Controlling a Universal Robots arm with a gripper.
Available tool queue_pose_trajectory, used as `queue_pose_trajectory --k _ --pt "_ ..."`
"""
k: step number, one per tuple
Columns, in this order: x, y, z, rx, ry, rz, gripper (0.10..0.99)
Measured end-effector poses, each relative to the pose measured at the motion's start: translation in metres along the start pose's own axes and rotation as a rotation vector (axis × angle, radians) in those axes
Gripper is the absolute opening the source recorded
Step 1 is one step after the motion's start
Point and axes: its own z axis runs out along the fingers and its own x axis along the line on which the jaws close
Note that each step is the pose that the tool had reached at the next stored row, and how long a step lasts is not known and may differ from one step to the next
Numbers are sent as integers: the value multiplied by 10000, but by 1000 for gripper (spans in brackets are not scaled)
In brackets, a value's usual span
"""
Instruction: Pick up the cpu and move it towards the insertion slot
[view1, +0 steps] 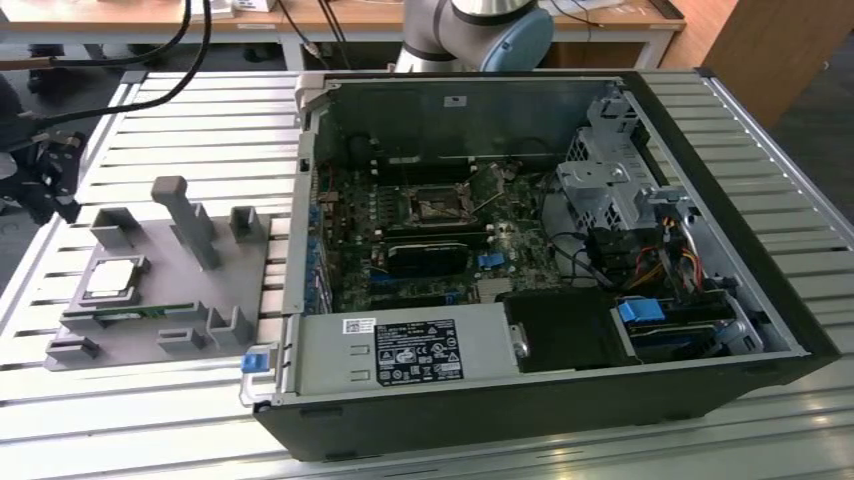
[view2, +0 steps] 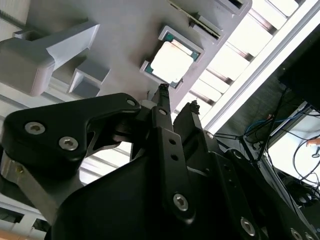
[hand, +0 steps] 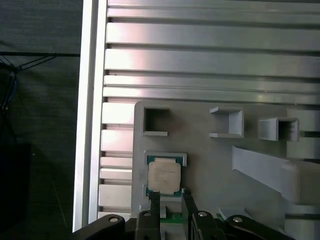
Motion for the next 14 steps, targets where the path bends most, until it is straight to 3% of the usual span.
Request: queue_pose_trajectory --k 6,7,11,13,14 --pt "0 -11 95 -1 44 2 325" --pt "0 -12 111 -1 49 2 388" --pt "0 -19 176 -1 71 3 400" --pt "0 -22 207 -1 72 3 514" --pt "0 -23 223 -2 71 3 514"
